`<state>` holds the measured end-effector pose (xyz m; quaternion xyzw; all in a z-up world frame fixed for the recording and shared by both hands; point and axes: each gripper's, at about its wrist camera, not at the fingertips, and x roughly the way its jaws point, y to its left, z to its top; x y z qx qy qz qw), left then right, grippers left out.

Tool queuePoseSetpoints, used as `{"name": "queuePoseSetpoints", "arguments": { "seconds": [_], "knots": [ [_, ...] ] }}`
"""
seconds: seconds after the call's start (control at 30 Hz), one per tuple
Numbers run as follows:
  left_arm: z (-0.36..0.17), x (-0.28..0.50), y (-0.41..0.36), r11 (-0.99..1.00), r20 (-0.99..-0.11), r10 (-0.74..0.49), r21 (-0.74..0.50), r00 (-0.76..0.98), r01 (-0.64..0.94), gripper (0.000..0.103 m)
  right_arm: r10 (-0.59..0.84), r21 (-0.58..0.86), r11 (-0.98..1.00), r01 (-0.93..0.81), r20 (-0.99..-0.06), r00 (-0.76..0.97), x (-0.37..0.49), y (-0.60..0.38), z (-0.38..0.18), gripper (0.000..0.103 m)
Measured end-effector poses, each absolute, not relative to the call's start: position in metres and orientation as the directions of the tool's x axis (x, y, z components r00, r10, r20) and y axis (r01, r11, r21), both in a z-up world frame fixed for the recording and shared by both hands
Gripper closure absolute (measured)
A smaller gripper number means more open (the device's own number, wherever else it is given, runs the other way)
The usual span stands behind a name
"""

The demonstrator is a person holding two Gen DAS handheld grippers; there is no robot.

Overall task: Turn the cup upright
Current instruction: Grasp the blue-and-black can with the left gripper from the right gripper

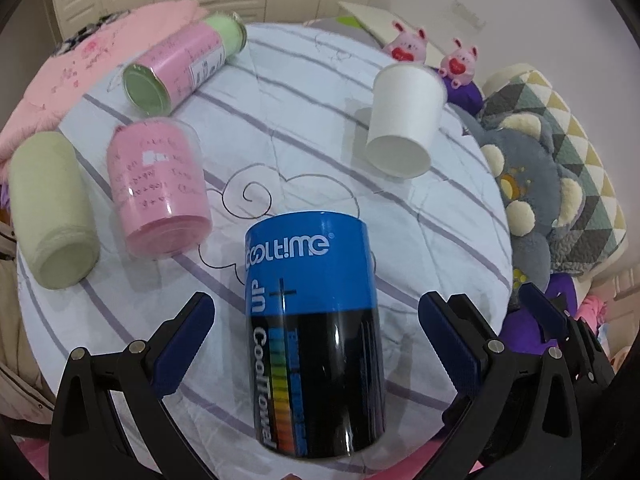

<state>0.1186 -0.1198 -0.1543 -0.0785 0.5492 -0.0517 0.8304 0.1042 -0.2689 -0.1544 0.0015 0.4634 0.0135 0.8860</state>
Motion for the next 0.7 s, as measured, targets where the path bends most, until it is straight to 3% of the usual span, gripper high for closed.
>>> {"name": "queuePoseSetpoints", "arguments": {
  "seconds": [0.17, 0.3, 0.43, 0.5, 0.7],
  "knots": [
    [-0.165, 0.128, -0.12, 0.983, -0.911, -0.161, -0.18, 0.379, -0.017, 0.002, 0.027, 0.01, 0.999, -0.033, -0.832, 0.554, 0.111, -0.266, -0.159, 0.019],
    [-0.171, 0.138, -0.121, 0.989, -0.924, -0.122, -0.142, 0.362, -0.031, 0.016, 0.032, 0.016, 0.999, -0.035, -0.837, 0.546, 0.116, -0.265, -0.161, 0.019],
    [-0.176, 0.145, -0.121, 0.991, -0.933, -0.109, -0.128, 0.344, -0.032, 0.02, 0.031, 0.011, 0.999, -0.04, -0.843, 0.537, 0.12, -0.263, -0.165, 0.019],
    [-0.174, 0.146, -0.123, 0.992, -0.928, -0.109, -0.126, 0.356, -0.024, 0.032, 0.032, 0.014, 0.999, -0.039, -0.845, 0.533, 0.12, -0.263, -0.165, 0.019],
    [-0.165, 0.141, -0.123, 0.994, -0.915, -0.102, -0.114, 0.389, -0.005, 0.032, 0.038, 0.018, 0.999, -0.042, -0.846, 0.532, 0.12, -0.261, -0.164, 0.019]
  ]
}}
